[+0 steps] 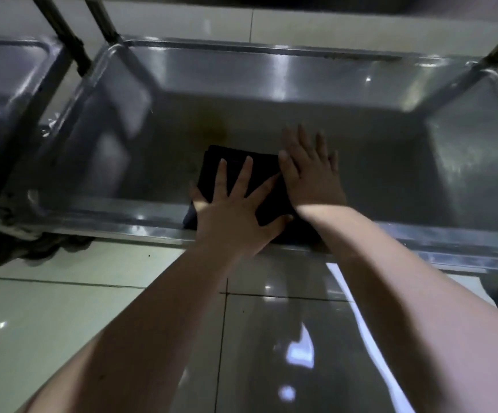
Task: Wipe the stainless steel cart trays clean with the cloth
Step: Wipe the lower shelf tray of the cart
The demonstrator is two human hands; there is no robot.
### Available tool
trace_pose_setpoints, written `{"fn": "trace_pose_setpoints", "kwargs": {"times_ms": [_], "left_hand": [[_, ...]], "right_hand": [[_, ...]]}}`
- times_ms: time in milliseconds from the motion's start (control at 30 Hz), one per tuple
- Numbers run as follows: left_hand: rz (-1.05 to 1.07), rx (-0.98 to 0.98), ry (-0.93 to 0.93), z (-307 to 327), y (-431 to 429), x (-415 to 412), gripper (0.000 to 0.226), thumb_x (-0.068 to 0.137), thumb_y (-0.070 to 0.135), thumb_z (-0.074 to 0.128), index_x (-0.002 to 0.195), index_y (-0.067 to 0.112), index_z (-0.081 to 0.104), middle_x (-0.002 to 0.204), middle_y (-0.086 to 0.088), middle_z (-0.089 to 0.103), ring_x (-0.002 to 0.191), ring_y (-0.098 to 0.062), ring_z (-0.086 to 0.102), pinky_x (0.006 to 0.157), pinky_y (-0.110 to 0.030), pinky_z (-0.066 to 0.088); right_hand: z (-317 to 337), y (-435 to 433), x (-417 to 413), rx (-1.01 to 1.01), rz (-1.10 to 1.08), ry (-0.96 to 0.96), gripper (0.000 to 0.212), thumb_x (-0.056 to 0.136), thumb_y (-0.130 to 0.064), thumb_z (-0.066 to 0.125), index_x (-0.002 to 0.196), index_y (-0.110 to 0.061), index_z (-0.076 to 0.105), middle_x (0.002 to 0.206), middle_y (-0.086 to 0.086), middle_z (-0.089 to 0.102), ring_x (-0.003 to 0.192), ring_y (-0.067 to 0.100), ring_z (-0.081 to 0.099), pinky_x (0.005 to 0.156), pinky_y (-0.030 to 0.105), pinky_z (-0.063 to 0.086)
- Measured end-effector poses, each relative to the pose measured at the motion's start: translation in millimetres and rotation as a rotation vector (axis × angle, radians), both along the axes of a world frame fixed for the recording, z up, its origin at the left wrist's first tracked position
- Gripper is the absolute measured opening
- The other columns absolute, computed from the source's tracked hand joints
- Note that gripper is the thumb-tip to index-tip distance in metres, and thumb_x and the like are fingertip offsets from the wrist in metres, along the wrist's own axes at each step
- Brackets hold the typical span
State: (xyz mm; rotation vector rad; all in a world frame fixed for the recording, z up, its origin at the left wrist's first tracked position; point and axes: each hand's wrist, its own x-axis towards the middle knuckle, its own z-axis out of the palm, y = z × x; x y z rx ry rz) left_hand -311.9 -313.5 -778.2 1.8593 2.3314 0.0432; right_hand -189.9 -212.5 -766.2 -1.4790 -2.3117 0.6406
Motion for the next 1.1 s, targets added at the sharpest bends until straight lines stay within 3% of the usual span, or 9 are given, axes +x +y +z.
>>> {"fn": "trace_pose_setpoints", "kwargs": {"times_ms": [67,133,267,333,500,700,1100], "left_hand": [[0.032,-0.035,0.008,4.3,-5.0,-19.0,0.077,0.070,0.091,0.006,0.141,0.065,-0.011,0.162,0.015,-0.018,0.148,-0.025,-0.020,0.107,-0.070,-0.013],[0.065,-0.055,-0.001,8.9,-11.7,-41.7,0.079,0.068,0.092,0.007,0.140,0.066,-0.010,0.162,0.016,-0.018,0.149,-0.023,-0.020,0.109,-0.068,-0.015],[0.102,-0.083,0.018,15.1,-33.4,-85.4,0.081,0.068,0.092,0.008,0.141,0.065,-0.012,0.162,0.015,-0.018,0.149,-0.021,-0.020,0.112,-0.063,-0.015],[0.119,-0.113,0.029,16.4,-38.5,-96.4,0.084,0.064,0.093,0.005,0.141,0.065,-0.014,0.162,0.013,-0.018,0.149,-0.022,-0.019,0.112,-0.063,-0.015],[0.125,-0.048,0.033,11.8,-24.3,-66.9,0.077,0.073,0.086,-0.001,0.144,0.059,-0.015,0.164,-0.002,-0.015,0.147,-0.038,-0.018,0.106,-0.068,-0.019],[0.158,-0.048,0.024,-0.3,-8.6,-69.8,0.076,0.063,0.091,-0.011,0.133,0.066,-0.028,0.160,-0.002,-0.028,0.143,-0.042,-0.028,0.095,-0.076,-0.022],[0.116,-0.054,-0.021,9.8,131.6,-122.1,0.079,0.077,0.091,0.016,0.147,0.060,-0.006,0.164,-0.003,-0.015,0.146,-0.044,-0.016,0.101,-0.079,-0.010]], "right_hand": [[-1.7,2.0,-4.3,-0.028,-0.032,0.097,0.050,0.106,-0.035,0.032,0.154,-0.027,0.023,0.163,-0.002,0.014,0.151,0.024,0.003,0.120,0.039,-0.001],[-5.6,3.0,0.4,0.002,-0.002,0.050,0.048,0.106,-0.035,0.031,0.153,-0.027,0.026,0.162,-0.001,0.018,0.151,0.027,0.007,0.120,0.041,0.000],[-12.3,-5.2,-2.1,0.080,0.113,-0.362,0.056,0.099,-0.057,0.021,0.153,-0.044,0.011,0.164,-0.008,0.007,0.150,0.034,0.001,0.119,0.050,-0.002],[-14.6,-9.5,-6.0,0.096,0.120,-0.467,0.060,0.094,-0.066,0.016,0.151,-0.051,0.004,0.164,-0.010,0.000,0.149,0.036,-0.003,0.118,0.053,-0.004],[-6.6,5.0,-23.4,0.073,0.029,-0.364,0.053,0.099,-0.057,0.024,0.151,-0.046,0.020,0.163,-0.012,0.010,0.150,0.032,-0.001,0.113,0.065,-0.006],[-19.1,-0.9,-27.1,0.128,0.031,-0.441,0.053,0.099,-0.057,0.017,0.150,-0.053,0.003,0.163,-0.016,0.002,0.150,0.032,-0.001,0.114,0.063,-0.005],[-16.1,1.2,-29.6,0.103,0.031,-0.485,0.054,0.099,-0.058,0.016,0.150,-0.053,-0.001,0.163,-0.019,-0.002,0.150,0.029,-0.005,0.115,0.062,-0.005]]}}
